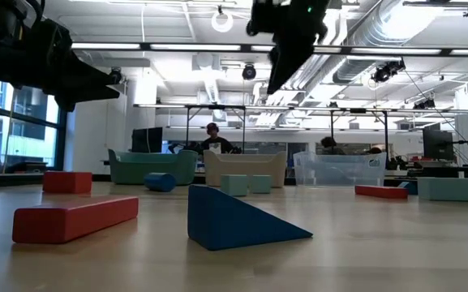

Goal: Sort & place blocks by color
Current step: Put the light blue block into the transparent bin

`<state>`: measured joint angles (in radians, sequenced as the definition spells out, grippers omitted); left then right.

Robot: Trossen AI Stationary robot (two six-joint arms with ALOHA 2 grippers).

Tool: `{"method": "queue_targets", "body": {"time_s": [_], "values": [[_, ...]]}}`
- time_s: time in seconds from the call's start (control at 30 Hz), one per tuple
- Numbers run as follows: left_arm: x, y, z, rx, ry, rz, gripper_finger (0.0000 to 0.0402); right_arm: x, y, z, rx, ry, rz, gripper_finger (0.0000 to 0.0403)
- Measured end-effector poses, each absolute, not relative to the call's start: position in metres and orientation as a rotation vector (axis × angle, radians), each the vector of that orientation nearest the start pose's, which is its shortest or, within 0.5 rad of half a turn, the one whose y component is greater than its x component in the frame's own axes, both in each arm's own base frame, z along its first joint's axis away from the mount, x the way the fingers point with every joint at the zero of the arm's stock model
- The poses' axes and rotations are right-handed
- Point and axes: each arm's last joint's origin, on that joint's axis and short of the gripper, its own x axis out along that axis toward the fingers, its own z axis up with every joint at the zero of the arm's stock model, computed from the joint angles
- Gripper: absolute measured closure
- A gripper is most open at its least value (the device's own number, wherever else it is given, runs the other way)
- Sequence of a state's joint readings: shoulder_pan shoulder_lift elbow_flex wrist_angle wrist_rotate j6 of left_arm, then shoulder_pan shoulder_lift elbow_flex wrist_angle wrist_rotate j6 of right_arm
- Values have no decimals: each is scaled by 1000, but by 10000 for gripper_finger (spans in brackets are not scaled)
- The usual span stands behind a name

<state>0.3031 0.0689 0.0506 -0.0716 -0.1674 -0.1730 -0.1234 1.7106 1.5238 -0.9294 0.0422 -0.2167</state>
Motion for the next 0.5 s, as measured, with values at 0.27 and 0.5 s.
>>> {"method": "queue_targets", "body": {"time_s": [0.27, 0.5], "values": [[93, 34, 169, -182, 47, 477, 254, 371, -55, 253, -171, 1202, -4, 189], [93, 34, 169, -182, 48, 477, 254, 385, -64, 231, -164, 1197, 2, 189]]}}
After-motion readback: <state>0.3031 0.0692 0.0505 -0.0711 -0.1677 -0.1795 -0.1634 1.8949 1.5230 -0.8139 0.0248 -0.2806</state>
